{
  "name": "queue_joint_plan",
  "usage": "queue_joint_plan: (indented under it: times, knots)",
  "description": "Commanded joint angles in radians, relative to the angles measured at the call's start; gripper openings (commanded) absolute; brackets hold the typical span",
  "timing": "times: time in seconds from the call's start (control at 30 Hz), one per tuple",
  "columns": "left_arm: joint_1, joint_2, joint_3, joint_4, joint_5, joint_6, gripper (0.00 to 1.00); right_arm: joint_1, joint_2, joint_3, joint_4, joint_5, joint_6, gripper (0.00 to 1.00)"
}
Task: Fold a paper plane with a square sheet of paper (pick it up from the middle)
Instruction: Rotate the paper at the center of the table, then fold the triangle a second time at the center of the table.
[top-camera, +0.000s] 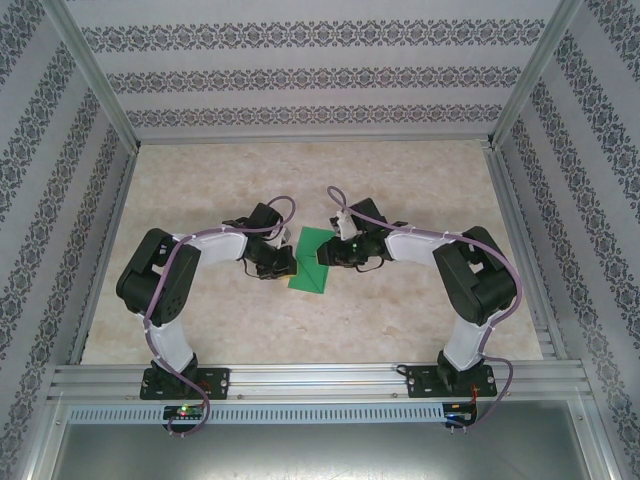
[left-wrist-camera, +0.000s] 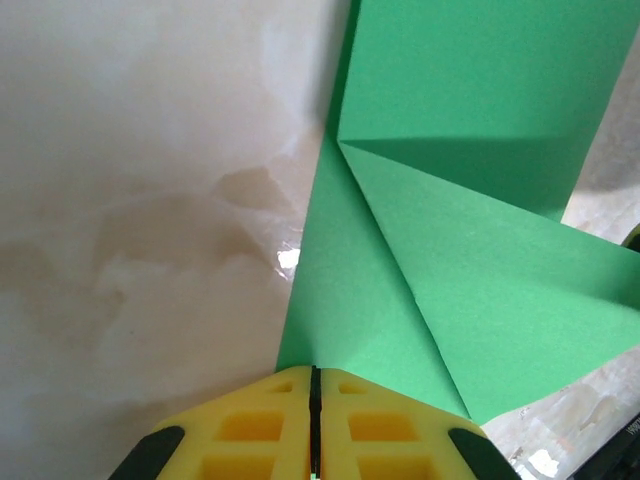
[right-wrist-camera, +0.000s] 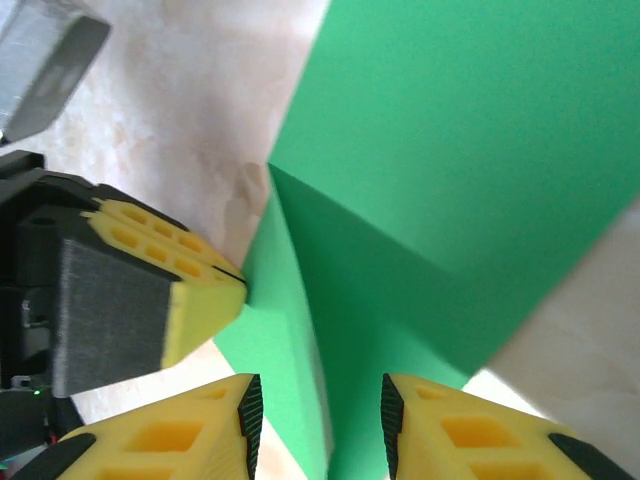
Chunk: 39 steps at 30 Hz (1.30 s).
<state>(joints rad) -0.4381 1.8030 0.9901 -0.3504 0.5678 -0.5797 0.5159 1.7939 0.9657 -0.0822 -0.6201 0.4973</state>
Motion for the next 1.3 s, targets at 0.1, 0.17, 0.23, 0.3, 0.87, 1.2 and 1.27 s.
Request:
queue_joint_plan:
  times: [0.1,0.17,0.23,0.3,0.87,1.2,1.27]
  knots:
    - [-0.003,-0.077,-0.053,0.099,0.092,-0.054,0.11,0.016,0.008,0.001,0.021,-0.026,-0.009,0.34]
    - [-0.015,-0.075,-0.069,0.144,0.115,-0.079,0.11,0.015,0.016,0.004,0.018,-0.024,-0.014,0.30]
    - [-0.029,-0.053,-0.067,0.151,0.117,-0.087,0.11,0.013,0.029,0.008,0.015,-0.017,-0.016,0.26]
    - [-0.040,-0.026,-0.066,0.156,0.124,-0.095,0.10,0.013,0.041,0.014,0.014,-0.011,-0.016,0.21]
    - [-0.053,0.057,-0.033,0.054,0.069,-0.078,0.06,-0.004,0.094,0.077,-0.063,0.048,-0.093,0.03]
    - [-0.054,0.054,-0.031,0.062,0.076,-0.076,0.06,-0.005,0.114,0.087,-0.083,0.062,-0.105,0.03]
    - [-0.053,0.052,-0.030,0.063,0.078,-0.073,0.06,-0.005,0.118,0.089,-0.085,0.066,-0.106,0.04]
